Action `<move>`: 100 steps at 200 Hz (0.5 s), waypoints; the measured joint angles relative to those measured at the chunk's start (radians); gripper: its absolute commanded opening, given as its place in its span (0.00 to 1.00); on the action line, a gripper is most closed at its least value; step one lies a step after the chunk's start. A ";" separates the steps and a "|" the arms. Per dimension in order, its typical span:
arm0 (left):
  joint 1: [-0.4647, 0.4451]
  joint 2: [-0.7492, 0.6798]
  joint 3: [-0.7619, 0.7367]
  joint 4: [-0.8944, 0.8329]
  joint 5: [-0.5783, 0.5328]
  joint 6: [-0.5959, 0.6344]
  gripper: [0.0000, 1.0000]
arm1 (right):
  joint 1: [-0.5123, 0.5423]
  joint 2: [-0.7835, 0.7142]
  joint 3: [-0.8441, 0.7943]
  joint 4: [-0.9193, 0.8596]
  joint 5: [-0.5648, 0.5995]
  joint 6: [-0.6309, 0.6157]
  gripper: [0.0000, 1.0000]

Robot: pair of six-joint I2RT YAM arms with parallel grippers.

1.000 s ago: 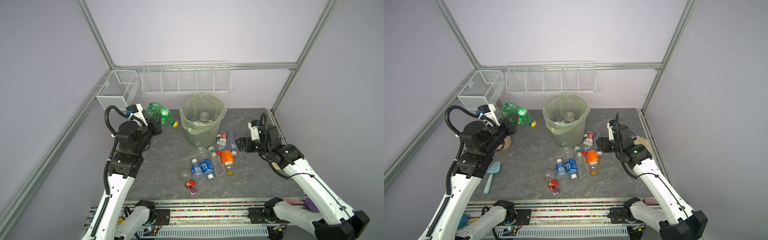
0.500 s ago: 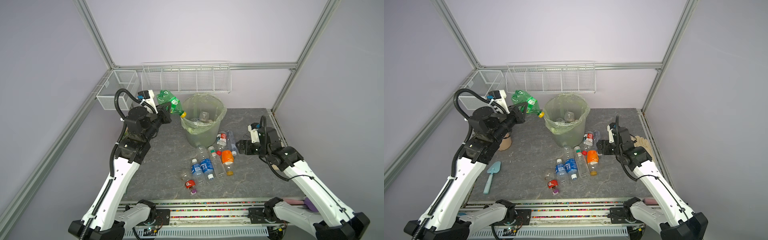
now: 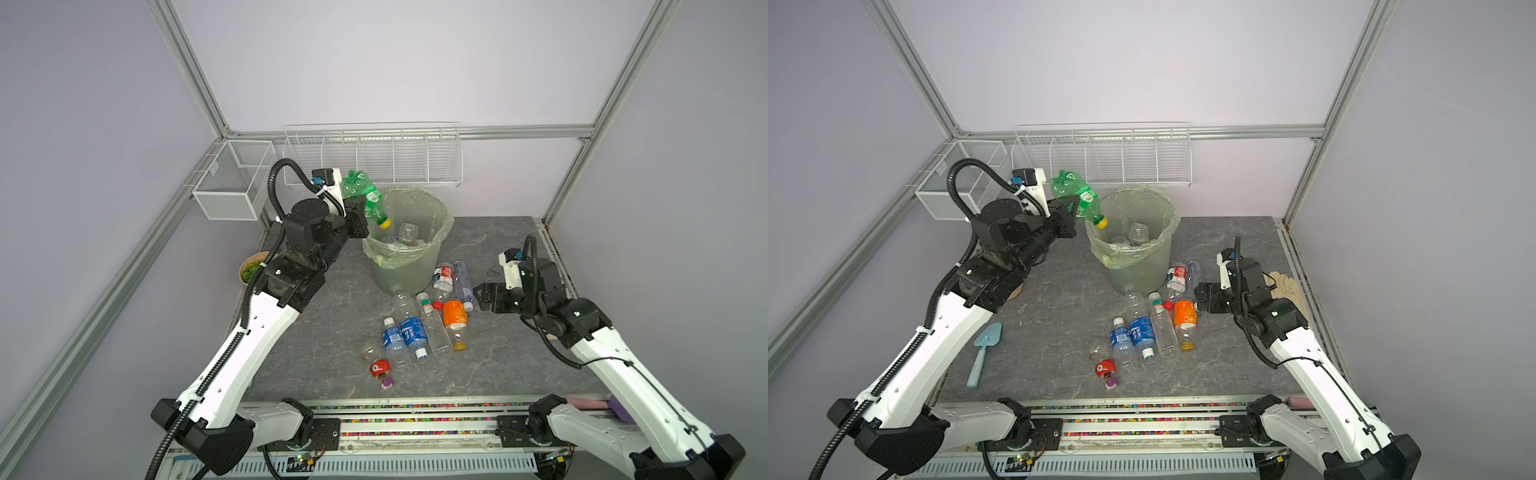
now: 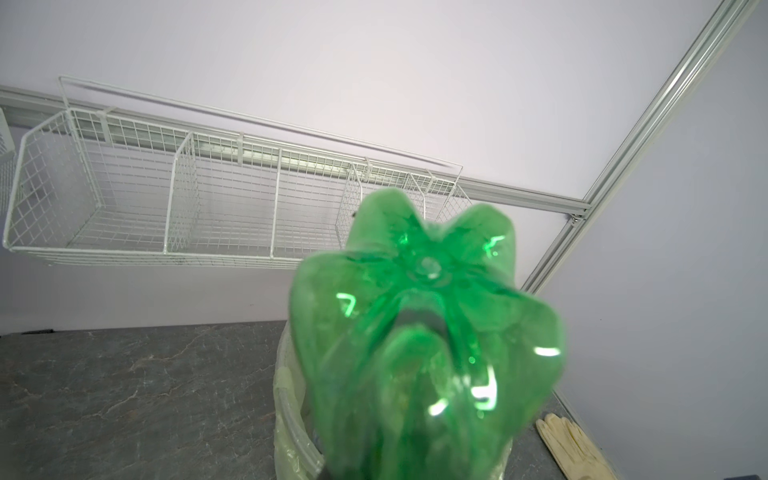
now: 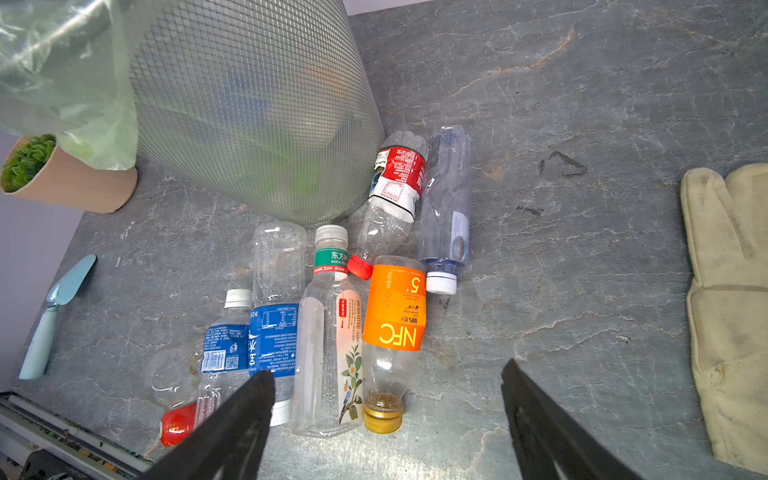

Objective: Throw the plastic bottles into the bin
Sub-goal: 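Lift the green bottle with the left gripper and carry it over the bin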

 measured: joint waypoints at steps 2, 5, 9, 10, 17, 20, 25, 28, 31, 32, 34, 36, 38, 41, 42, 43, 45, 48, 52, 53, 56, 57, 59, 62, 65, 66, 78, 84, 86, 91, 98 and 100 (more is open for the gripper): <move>-0.003 0.002 0.003 -0.002 -0.004 0.005 0.10 | 0.000 0.000 -0.001 0.000 0.000 0.000 0.88; -0.009 0.005 0.009 -0.005 -0.010 0.011 0.10 | 0.000 0.000 -0.002 0.000 0.000 0.000 0.88; -0.016 0.008 0.015 -0.007 -0.018 0.018 0.10 | 0.000 0.000 -0.003 0.000 0.000 0.000 0.88; -0.017 0.009 0.016 -0.008 -0.020 0.019 0.10 | -0.001 0.000 -0.003 0.000 0.000 0.000 0.88; -0.027 0.015 0.028 -0.011 -0.033 0.032 0.10 | -0.001 0.000 -0.006 0.000 0.000 0.000 0.88; -0.032 0.018 0.034 -0.012 -0.039 0.037 0.10 | -0.001 0.000 -0.007 0.000 0.000 0.000 0.88; -0.041 0.023 0.042 -0.013 -0.049 0.045 0.10 | -0.001 0.000 -0.008 -0.001 0.000 0.000 0.88; -0.045 0.026 0.046 -0.013 -0.055 0.049 0.10 | -0.001 0.000 -0.009 -0.001 0.000 0.000 0.88; -0.050 0.029 0.051 -0.013 -0.060 0.055 0.10 | -0.001 0.000 -0.010 -0.001 0.000 0.000 0.88; -0.051 0.029 0.052 -0.013 -0.061 0.056 0.10 | -0.001 0.000 -0.011 -0.001 0.000 0.000 0.88; -0.054 0.031 0.055 -0.013 -0.065 0.059 0.10 | -0.001 0.000 -0.011 -0.001 0.000 0.000 0.88; -0.058 0.033 0.057 -0.013 -0.068 0.063 0.10 | -0.001 -0.001 -0.012 -0.001 0.000 0.000 0.88; -0.061 0.035 0.059 -0.013 -0.072 0.066 0.10 | -0.001 -0.001 -0.013 -0.001 0.000 0.000 0.88; -0.064 0.037 0.062 -0.013 -0.076 0.068 0.10 | -0.001 -0.002 -0.014 -0.001 0.000 0.000 0.88; -0.066 0.039 0.063 -0.013 -0.079 0.071 0.10 | -0.001 -0.002 -0.014 -0.001 0.000 0.000 0.88; -0.068 0.039 0.064 -0.013 -0.080 0.072 0.10 | -0.001 -0.002 -0.015 -0.001 0.000 0.000 0.88; -0.070 0.041 0.066 -0.014 -0.084 0.075 0.09 | -0.001 -0.003 -0.015 -0.001 0.000 0.000 0.88; -0.074 0.043 0.068 -0.013 -0.087 0.079 0.09 | -0.002 -0.004 -0.017 -0.001 0.000 0.001 0.88; -0.079 0.047 0.071 -0.013 -0.094 0.085 0.09 | -0.002 -0.005 -0.019 -0.001 0.000 0.001 0.88; -0.081 0.048 0.071 -0.013 -0.096 0.086 0.09 | -0.002 -0.006 -0.019 -0.001 0.000 0.002 0.88; -0.085 0.050 0.073 -0.013 -0.101 0.090 0.09 | -0.002 -0.007 -0.020 -0.001 0.000 0.002 0.88; -0.085 0.051 0.073 -0.013 -0.103 0.091 0.09 | -0.002 -0.008 -0.021 -0.001 0.000 0.003 0.88; -0.088 0.052 0.074 -0.014 -0.106 0.093 0.09 | -0.002 -0.008 -0.021 -0.002 0.000 0.003 0.88; -0.092 0.056 0.076 -0.014 -0.111 0.097 0.09 | -0.002 -0.010 -0.021 -0.002 0.000 0.003 0.88; -0.095 0.058 0.078 -0.014 -0.115 0.101 0.09 | -0.002 -0.011 -0.022 -0.002 0.000 0.003 0.88; -0.097 0.059 0.079 -0.014 -0.117 0.102 0.09 | -0.002 -0.011 -0.023 -0.002 0.000 0.003 0.88; -0.108 0.072 0.086 -0.015 -0.132 0.116 0.09 | -0.002 -0.016 -0.023 -0.004 0.000 0.004 0.88; -0.114 0.078 0.090 -0.014 -0.137 0.122 0.09 | -0.002 -0.018 -0.024 -0.004 0.000 0.004 0.88; -0.116 0.080 0.092 -0.015 -0.140 0.125 0.09 | -0.002 -0.019 -0.024 -0.004 0.000 0.004 0.88; -0.119 0.087 0.098 -0.017 -0.144 0.129 0.09 | -0.002 -0.022 -0.024 -0.005 0.000 0.005 0.88; -0.124 0.097 0.107 -0.018 -0.151 0.137 0.09 | -0.002 -0.025 -0.024 -0.005 0.000 0.006 0.88; -0.126 0.100 0.110 -0.018 -0.153 0.139 0.09 | -0.002 -0.026 -0.025 -0.005 0.000 0.006 0.88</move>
